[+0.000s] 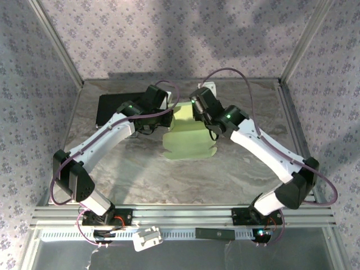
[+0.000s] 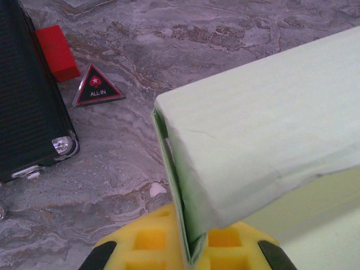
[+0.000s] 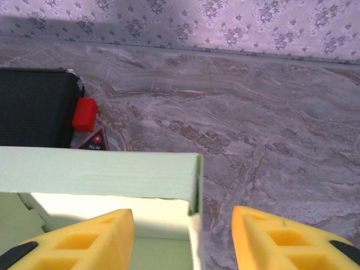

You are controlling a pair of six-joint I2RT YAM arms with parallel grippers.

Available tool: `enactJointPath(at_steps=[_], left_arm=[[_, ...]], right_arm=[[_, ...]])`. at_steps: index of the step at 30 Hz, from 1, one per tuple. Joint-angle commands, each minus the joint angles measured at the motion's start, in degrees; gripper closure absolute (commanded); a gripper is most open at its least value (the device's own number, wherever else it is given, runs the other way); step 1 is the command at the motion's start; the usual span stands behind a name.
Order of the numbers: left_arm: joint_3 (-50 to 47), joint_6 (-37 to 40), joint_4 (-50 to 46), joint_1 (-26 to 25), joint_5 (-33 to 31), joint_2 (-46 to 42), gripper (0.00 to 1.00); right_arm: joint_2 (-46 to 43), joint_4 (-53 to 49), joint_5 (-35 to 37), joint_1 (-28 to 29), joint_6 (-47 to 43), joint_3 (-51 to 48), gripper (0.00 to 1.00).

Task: Fold the paper box

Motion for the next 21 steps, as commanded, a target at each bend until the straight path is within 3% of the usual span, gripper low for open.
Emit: enactJointPath(at_steps=[1, 4, 13, 21], left_arm=[[2.4, -0.5, -1.1, -0.3, -0.4, 0.0, 1.0], [2.4, -0.6, -1.1, -0.2, -0.3, 0.1, 1.0], [2.4, -0.6, -1.3, -0.2, -0.4, 0.1, 1.0], [2.5, -0.5, -1.3, -0.2, -0.3, 0.1, 1.0]], right_arm=[[-1.0, 1.3, -0.2, -0.3, 1.5, -3.3, 0.51], [-0.2, 1.6, 0.7, -0.4, 2.2, -4.5, 0.53], [3.3, 2.8, 3.0, -0.6, 2.0, -4.7, 0.7], [5.7, 2.2, 6.2, -0.7, 2.8, -4.0, 0.78]])
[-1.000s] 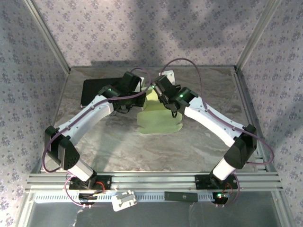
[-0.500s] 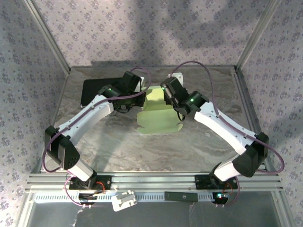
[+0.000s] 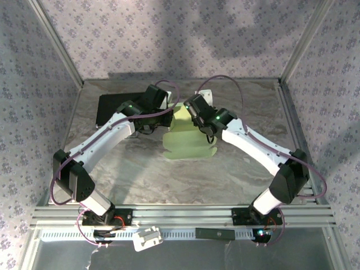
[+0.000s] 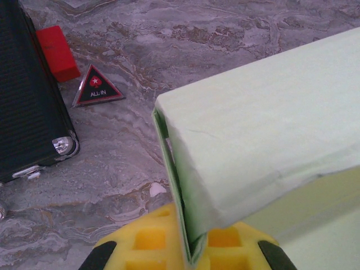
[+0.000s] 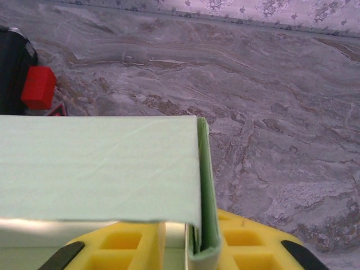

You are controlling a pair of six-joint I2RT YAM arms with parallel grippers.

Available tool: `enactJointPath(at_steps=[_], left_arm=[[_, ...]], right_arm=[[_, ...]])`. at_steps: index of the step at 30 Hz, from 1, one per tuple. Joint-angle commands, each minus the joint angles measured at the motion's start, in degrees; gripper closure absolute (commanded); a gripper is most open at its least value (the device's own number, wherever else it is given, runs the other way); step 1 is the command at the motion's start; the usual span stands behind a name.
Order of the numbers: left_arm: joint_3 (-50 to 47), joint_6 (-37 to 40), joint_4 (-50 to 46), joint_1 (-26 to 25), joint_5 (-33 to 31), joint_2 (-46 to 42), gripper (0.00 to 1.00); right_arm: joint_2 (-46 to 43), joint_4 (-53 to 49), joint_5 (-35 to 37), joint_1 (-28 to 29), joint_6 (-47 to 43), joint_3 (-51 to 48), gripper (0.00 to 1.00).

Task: Fold the paper box

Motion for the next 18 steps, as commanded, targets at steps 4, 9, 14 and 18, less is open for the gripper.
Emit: enactJointPath(at_steps=[4, 9, 14, 18], left_arm=[[2.1, -0.5, -0.9, -0.2, -0.2, 0.1, 1.0], [2.0, -0.5, -0.9, -0.2, -0.2, 0.0, 1.0], [1.9, -0.5, -0.8, -0.2, -0.1, 0.0, 1.0], [2.1, -0.6, -0.9, -0.2, 0.0, 0.1, 1.0]], right_arm=[[1.3, -0.2, 3.8, -0.4, 1.3, 0.9, 0.84], [1.7, -0.6, 4.5, -0.3, 2.2, 1.1, 0.91], [1.7, -1.2, 5.0, -0.2, 2.8, 1.6, 0.98], [1.9, -2.3, 5.7, -0.2, 3.7, 2.2, 1.0]])
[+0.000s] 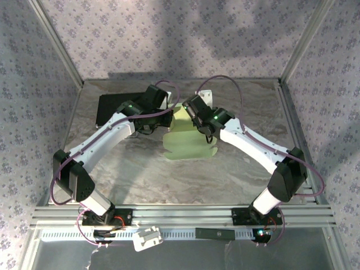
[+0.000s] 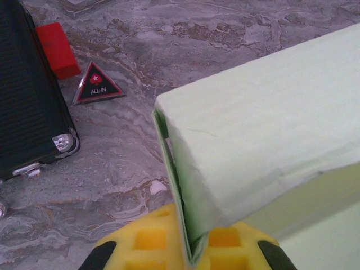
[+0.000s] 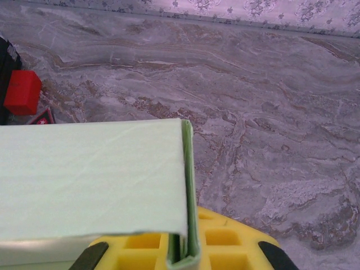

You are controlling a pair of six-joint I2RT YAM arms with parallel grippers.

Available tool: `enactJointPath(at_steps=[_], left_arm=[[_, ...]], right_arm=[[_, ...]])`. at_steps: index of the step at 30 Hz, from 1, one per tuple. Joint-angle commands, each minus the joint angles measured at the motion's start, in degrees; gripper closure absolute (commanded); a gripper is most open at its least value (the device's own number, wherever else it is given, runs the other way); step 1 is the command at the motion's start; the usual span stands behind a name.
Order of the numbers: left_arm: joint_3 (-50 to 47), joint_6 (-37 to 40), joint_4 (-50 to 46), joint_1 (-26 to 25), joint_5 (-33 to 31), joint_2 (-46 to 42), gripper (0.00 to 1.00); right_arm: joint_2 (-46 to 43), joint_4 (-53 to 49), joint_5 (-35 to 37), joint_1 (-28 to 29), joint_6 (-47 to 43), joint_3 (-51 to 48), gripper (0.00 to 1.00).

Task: Fold the paper box

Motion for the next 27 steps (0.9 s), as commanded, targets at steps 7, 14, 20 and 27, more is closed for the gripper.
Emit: enactJointPath(at_steps=[7, 14, 20, 27], left_arm=[[1.8, -0.5, 0.0, -0.2, 0.2, 0.4, 1.0], [-1.3, -0.1, 5.1, 0.6, 3.1, -0.5, 0.89], [-6.3, -0.1, 10.9, 1.9, 5.4, -4.3, 0.69], [-9.6, 4.0, 15.9, 3.3, 11.5, -10.2, 0.52]], right_arm=[[0.1, -3.2, 1.7, 0.4, 3.1, 2.1, 1.0], [-2.1, -4.1, -2.0, 0.3, 4.0, 1.2, 1.0], [-3.4, -5.5, -3.2, 0.1, 4.7, 0.8, 1.0], [-2.9, -5.7, -4.7, -0.5, 4.7, 0.7, 1.0]])
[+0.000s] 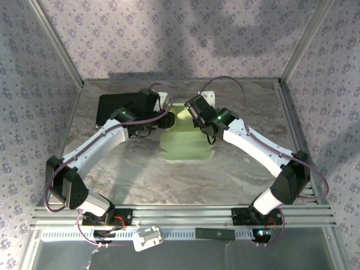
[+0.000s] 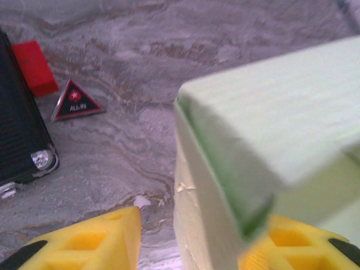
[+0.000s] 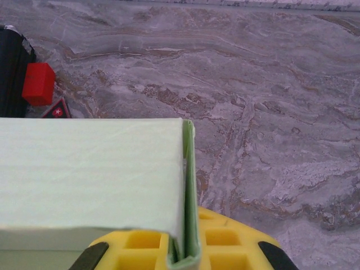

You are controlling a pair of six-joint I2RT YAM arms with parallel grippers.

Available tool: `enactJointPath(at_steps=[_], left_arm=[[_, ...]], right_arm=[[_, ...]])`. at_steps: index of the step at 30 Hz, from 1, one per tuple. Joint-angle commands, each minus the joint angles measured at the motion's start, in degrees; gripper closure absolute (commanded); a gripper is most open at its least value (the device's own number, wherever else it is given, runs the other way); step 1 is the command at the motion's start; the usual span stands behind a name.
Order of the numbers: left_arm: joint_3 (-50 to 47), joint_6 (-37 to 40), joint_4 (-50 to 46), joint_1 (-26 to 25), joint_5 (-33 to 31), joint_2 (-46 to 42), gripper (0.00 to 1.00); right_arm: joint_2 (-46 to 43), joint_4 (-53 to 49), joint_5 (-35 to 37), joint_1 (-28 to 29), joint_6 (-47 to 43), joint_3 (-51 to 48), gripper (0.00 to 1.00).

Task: Fold the paper box

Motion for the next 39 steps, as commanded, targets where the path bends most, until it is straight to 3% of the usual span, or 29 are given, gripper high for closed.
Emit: enactJointPath(at_steps=[1, 5, 13, 20, 28, 31, 33, 36, 39], left_arm=[[-0.8, 3.4, 5.5, 0.6, 6.2, -5.0, 0.51], [-3.7, 5.6, 8.7, 0.9, 10.2, -8.8, 0.44], [-7.4, 6.2, 11.3, 5.2, 13.9, -9.7, 0.51], [-6.2, 8.0, 12.1, 5.5, 14.5, -6.0, 0.6], [-6.6, 8.1, 13.4, 5.5, 11.7, -4.8, 0.79], [-6.6, 8.3, 13.3, 4.2, 8.5, -4.8, 0.91], [-6.8, 8.2, 13.2, 2.2, 3.0, -5.3, 1.0], [-7.0, 7.3, 12.5, -1.8, -8.2, -5.5, 1.0], [-9.4, 6.0, 15.2, -3.4, -11.0, -6.4, 1.0]], right_arm=[[-0.6, -1.9, -1.2, -0.6, 1.2, 0.4, 1.0], [0.3, -2.3, -2.6, -1.1, 1.4, 0.8, 1.0], [0.1, -1.7, -5.8, -2.1, 1.2, 1.1, 1.0], [0.2, -1.2, -7.9, -2.6, 0.8, 1.0, 1.0], [-0.5, -1.0, -8.5, -2.7, 0.4, 1.0, 1.0], [-0.4, -1.0, -8.3, -2.5, 0.4, 1.0, 1.0], [-0.4, -1.3, -7.5, -2.1, 0.7, 1.2, 1.0], [-0.1, -1.7, -6.6, -1.5, 1.3, 1.4, 1.0], [0.3, -2.0, -6.4, -1.2, 1.5, 1.6, 1.0]])
